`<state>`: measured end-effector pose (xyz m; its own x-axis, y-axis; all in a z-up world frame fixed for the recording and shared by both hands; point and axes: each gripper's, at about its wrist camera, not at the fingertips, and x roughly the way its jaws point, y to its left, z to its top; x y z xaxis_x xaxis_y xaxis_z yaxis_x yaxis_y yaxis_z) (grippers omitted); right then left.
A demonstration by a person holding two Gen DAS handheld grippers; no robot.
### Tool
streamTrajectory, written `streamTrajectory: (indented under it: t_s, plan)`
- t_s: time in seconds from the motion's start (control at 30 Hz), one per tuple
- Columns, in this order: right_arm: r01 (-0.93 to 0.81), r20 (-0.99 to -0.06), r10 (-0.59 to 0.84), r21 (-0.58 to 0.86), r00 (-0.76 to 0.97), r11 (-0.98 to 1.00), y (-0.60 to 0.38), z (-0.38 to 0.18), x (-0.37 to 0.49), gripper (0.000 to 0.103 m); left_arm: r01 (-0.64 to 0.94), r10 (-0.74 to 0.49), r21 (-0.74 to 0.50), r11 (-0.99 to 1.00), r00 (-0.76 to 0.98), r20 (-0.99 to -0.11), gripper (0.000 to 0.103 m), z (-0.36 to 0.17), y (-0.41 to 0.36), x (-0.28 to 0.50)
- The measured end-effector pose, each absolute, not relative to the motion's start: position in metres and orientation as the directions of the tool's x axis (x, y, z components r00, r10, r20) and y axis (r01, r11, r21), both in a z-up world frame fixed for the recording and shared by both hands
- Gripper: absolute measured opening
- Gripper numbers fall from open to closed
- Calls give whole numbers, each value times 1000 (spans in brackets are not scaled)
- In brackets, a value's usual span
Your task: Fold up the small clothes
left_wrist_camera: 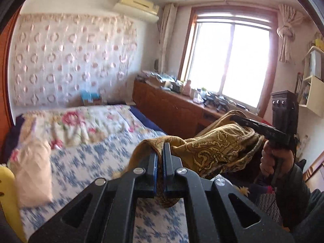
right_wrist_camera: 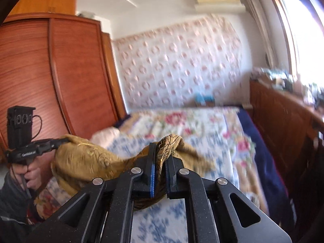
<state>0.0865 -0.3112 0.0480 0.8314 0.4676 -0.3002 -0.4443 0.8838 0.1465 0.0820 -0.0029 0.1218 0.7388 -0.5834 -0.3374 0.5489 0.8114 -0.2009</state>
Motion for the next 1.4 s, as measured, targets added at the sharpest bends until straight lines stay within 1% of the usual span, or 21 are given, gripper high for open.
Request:
streamTrajectory:
  t_s: [0.13,0.2,0.27,0.4,0.47,0.53,0.6,0.67,0.7,0.77,0.8,0.83,0.9,0.93,1.03,1.13,1.2,1.3,1.4]
  plan:
    - [-482,-262,479,56,838,874,-286,94,96,5,510,-536,-165,844,784,-314,1,153,10,104]
    - [-483,-255,469,6,846,875,-271,109,109,5,467,-485,-133,874,820,-305,1,164,15,123]
    - [-474,-255,456,-13,853,880,-257,124,135,5,409,-421,-107,906,859,-292,1,176,26,144]
    - [-443,-237,421,-48,876,895,-235,145,185,4,334,-345,-87,938,905,-248,1,201,49,168]
    - [-430,-204,412,-47,888,902,-229,155,202,4,323,-331,-72,944,913,-239,1,204,56,165]
    - [-433,-202,418,-35,886,901,-227,156,207,4,326,-327,-51,944,908,-262,1,191,62,157]
    - [-450,-220,433,-32,874,893,-226,142,203,4,329,-324,-38,943,894,-310,1,164,60,148]
    - [-474,-274,452,-14,849,881,-226,116,195,4,339,-333,-57,939,858,-390,1,116,61,136]
    - [-489,-313,462,-7,830,872,-226,99,187,4,343,-344,-83,936,830,-439,1,83,66,125]
    - [-525,-411,489,29,770,851,-225,45,168,4,344,-359,-128,930,783,-507,1,34,64,107]
    - [-548,-461,527,100,714,830,-228,12,156,4,340,-372,-163,926,749,-548,1,2,64,95]
    - [-553,-505,543,147,671,820,-228,-15,146,4,331,-376,-186,925,726,-576,1,-18,64,87]
    - [-554,-563,530,148,634,819,-225,-54,127,4,320,-379,-211,924,686,-622,1,-52,58,72]
    - [-560,-595,539,173,596,810,-225,-75,118,4,307,-376,-222,925,670,-640,1,-66,57,64]
    - [-539,-609,545,218,576,814,-231,-93,113,4,297,-381,-242,924,652,-656,1,-81,53,52]
    - [-538,-594,560,240,577,808,-233,-88,112,4,296,-390,-255,921,653,-649,1,-79,51,46]
    - [-541,-594,555,227,582,810,-232,-82,112,4,296,-388,-253,921,652,-651,1,-73,55,53]
    - [-537,-604,537,204,589,819,-229,-87,112,5,300,-379,-236,924,651,-657,1,-69,57,52]
    - [-529,-615,523,194,591,826,-231,-91,116,5,299,-385,-245,922,643,-662,1,-70,58,52]
